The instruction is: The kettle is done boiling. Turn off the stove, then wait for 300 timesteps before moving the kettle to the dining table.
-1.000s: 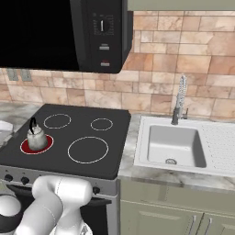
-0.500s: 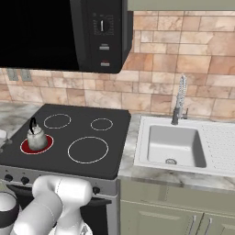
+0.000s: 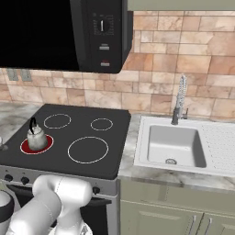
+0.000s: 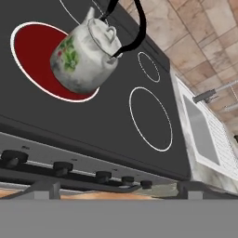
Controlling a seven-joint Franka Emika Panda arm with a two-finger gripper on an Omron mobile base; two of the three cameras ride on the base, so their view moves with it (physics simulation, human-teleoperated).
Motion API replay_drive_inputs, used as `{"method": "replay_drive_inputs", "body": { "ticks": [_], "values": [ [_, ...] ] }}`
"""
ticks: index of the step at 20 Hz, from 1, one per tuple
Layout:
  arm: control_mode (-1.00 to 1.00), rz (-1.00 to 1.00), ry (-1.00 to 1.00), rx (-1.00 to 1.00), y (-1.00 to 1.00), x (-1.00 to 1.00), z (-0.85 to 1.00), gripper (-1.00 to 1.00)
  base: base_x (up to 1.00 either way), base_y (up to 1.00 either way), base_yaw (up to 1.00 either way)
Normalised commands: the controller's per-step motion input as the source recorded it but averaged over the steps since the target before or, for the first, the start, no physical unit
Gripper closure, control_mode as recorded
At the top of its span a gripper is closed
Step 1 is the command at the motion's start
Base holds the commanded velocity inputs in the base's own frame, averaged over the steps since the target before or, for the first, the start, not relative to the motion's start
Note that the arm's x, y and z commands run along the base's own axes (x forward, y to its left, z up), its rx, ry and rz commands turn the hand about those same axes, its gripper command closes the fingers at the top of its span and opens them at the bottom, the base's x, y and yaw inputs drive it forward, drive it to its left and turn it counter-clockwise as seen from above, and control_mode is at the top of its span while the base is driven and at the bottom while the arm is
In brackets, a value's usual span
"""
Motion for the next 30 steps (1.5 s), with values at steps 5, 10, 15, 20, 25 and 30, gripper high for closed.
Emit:
{"method": "replay_drive_inputs", "body": {
  "ticks": [5, 10, 15, 20, 25, 30],
  "values": [
    [-1.0, 0.0, 0.0, -0.02, 0.19, -0.03, -0.21, -1.0, 0.0, 0.0, 0.0],
    [-1.0, 0.0, 0.01, -0.05, 0.2, 0.0, -0.31, -1.0, 0.0, 0.0, 0.0],
    [-1.0, 0.0, 0.01, -0.05, 0.19, 0.0, -0.37, -1.0, 0.0, 0.0, 0.0],
    [-1.0, 0.0, 0.01, -0.05, 0.17, -0.01, -0.36, -1.0, 0.0, 0.0, 0.0],
    [-1.0, 0.0, 0.04, -0.05, 0.12, -0.04, -0.29, -1.0, 0.0, 0.0, 0.0],
    [-1.0, 0.0, 0.04, -0.01, 0.17, -0.05, -0.21, -1.0, 0.0, 0.0, 0.0]
  ]
}}
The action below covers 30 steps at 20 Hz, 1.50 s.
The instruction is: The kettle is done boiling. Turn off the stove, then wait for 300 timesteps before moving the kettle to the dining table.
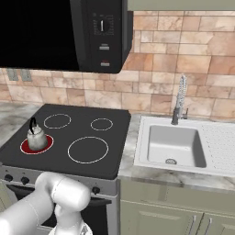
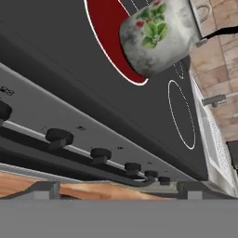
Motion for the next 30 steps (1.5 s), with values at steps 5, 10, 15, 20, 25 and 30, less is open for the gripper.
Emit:
{"method": "replay_drive_inputs", "body": {
  "ticks": [5, 10, 15, 20, 25, 30],
  "values": [
    [-1.0, 0.01, 0.07, -0.01, 0.17, -0.08, -0.24, -1.0, 0.0, 0.0, 0.0],
    [-1.0, 0.02, 0.07, -0.01, 0.12, -0.02, -0.29, -1.0, 0.0, 0.0, 0.0],
    [-1.0, 0.03, 0.03, -0.01, 0.06, 0.0, -0.37, -1.0, 0.0, 0.0, 0.0],
    [-1.0, 0.06, 0.0, -0.01, 0.06, 0.0, -0.37, -1.0, 0.0, 0.0, 0.0],
    [-1.0, 0.12, 0.0, 0.0, 0.08, 0.02, -0.31, -1.0, 0.0, 0.0, 0.0],
    [-1.0, 0.14, -0.05, 0.0, 0.02, 0.0, -0.15, -1.0, 0.0, 0.0, 0.0]
  ]
}}
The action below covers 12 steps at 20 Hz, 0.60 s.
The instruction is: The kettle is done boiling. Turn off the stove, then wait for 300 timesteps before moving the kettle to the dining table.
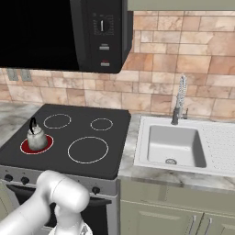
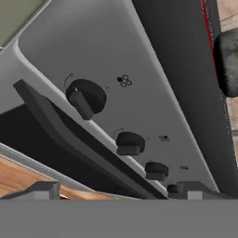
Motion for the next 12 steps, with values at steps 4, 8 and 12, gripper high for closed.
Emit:
{"method": "replay_drive_inputs", "body": {
  "ticks": [4, 8, 12],
  "values": [
    [-1.0, 0.14, -0.1, 0.0, 0.0, 0.0, -0.02, -1.0, 0.0, 0.0, 0.0],
    [-1.0, 0.11, -0.09, 0.0, 0.0, 0.02, 0.0, -1.0, 0.0, 0.0, 0.0],
    [-1.0, 0.05, -0.05, 0.0, 0.0, 0.07, -0.02, -1.0, 0.0, 0.0, 0.0]
  ]
}}
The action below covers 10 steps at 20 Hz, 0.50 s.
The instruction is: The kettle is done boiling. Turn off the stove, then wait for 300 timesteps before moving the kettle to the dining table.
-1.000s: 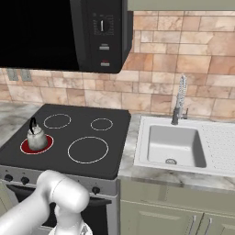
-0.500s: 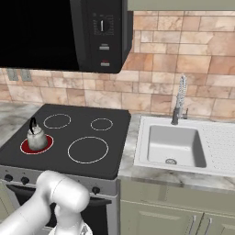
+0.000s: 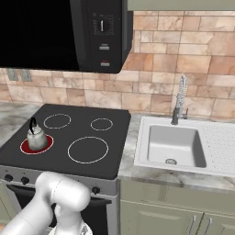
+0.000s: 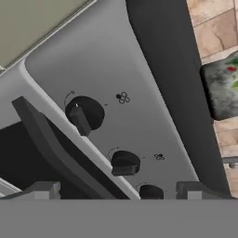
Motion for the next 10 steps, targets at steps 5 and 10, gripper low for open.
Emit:
{"method": "replay_drive_inputs", "body": {
  "ticks": [5, 10],
  "values": [
    [-1.0, 0.0, 0.0, 0.0, 0.02, 0.16, -0.11, -1.0, 0.0, 0.0, 0.0],
    [-1.0, 0.0, 0.0, 0.0, 0.0, 0.16, -0.14, -1.0, 0.0, 0.0, 0.0]
  ]
}}
